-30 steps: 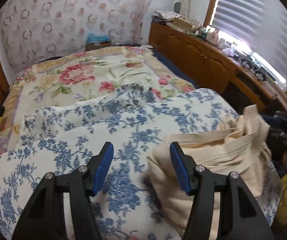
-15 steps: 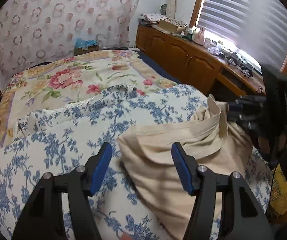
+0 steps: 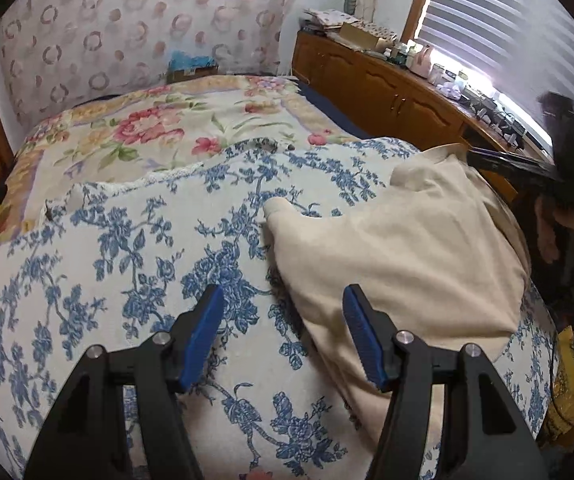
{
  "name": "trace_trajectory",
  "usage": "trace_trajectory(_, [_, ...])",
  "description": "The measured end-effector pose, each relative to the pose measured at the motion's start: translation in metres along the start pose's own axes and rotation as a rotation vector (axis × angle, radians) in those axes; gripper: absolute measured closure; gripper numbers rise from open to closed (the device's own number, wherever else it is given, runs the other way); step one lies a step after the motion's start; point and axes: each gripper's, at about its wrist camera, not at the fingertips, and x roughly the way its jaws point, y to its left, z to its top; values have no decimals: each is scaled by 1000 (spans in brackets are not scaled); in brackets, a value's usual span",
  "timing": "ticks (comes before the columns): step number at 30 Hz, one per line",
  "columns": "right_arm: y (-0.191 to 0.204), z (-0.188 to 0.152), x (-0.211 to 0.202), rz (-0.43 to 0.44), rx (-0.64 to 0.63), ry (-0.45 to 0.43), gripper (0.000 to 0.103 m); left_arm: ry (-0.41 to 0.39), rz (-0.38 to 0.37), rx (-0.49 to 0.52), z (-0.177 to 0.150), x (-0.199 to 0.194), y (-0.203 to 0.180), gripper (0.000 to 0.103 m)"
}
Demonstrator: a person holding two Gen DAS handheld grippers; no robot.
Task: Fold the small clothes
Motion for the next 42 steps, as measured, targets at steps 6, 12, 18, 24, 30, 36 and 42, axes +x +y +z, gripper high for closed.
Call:
trace_trajectory(6, [19, -22, -9, 85, -26, 52, 46, 25, -21, -37, -7, 14, -2, 42])
trace_trajectory(12, [19, -38, 11, 104, 1, 122, 46, 32, -54, -50, -10, 21, -6, 42])
trace_trajectory(18, [16, -43, 25, 175, 53, 155, 46, 36, -44, -32, -10, 27, -15, 42])
trace_trajectory(24, [24, -48, 29, 211, 35, 174, 54, 26, -42, -13, -9, 30, -21, 43])
trace_trajectory(30, [34, -51, 27, 249, -4, 168, 85, 24, -92, 0, -12, 29, -29, 92])
trace_trajectory(36, [57, -32, -13, 247, -68, 44, 90, -77, -155, -4, -11, -17, -34, 98])
trace_trajectory(42, [102, 10, -45, 281, -162, -56, 90, -223, -153, -24, -19, -99, -15, 99])
